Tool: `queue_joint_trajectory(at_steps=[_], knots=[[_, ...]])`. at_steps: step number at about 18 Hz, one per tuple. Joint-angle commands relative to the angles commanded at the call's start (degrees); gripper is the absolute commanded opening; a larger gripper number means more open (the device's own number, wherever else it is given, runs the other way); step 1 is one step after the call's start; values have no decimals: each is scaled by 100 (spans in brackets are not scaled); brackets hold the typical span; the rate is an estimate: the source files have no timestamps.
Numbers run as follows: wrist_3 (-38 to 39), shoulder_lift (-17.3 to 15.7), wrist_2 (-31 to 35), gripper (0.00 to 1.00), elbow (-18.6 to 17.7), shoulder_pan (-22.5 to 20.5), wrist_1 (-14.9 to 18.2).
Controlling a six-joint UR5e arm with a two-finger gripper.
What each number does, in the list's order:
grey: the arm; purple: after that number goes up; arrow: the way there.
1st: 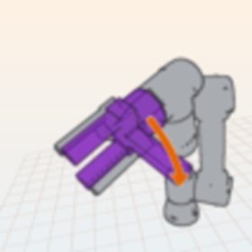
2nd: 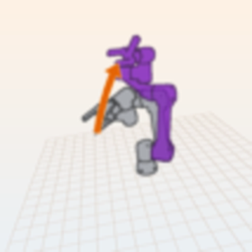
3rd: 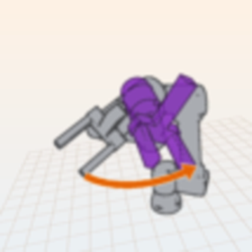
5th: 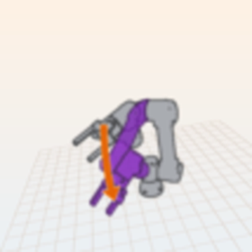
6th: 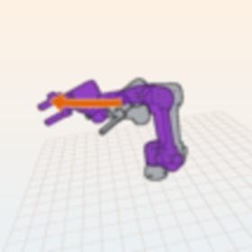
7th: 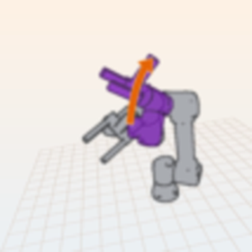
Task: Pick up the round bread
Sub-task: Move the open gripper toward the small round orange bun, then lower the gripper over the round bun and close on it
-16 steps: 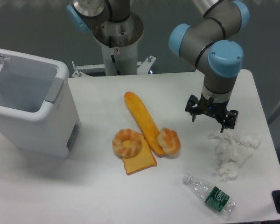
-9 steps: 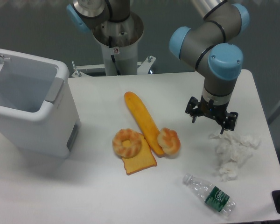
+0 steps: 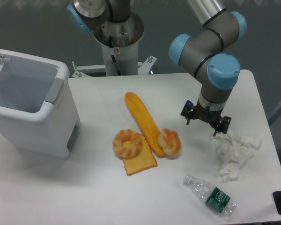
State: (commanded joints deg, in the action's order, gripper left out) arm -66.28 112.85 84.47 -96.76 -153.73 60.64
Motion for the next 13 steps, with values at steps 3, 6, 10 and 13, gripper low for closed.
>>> queue_joint_trajectory(at_steps=[3, 6, 10, 13], knots=[[238, 79, -1, 100, -54, 184, -9], [273, 263, 8, 100, -62, 404, -9], [528, 386, 8, 100, -106, 572, -17], [528, 466, 8, 68, -106, 616, -9]])
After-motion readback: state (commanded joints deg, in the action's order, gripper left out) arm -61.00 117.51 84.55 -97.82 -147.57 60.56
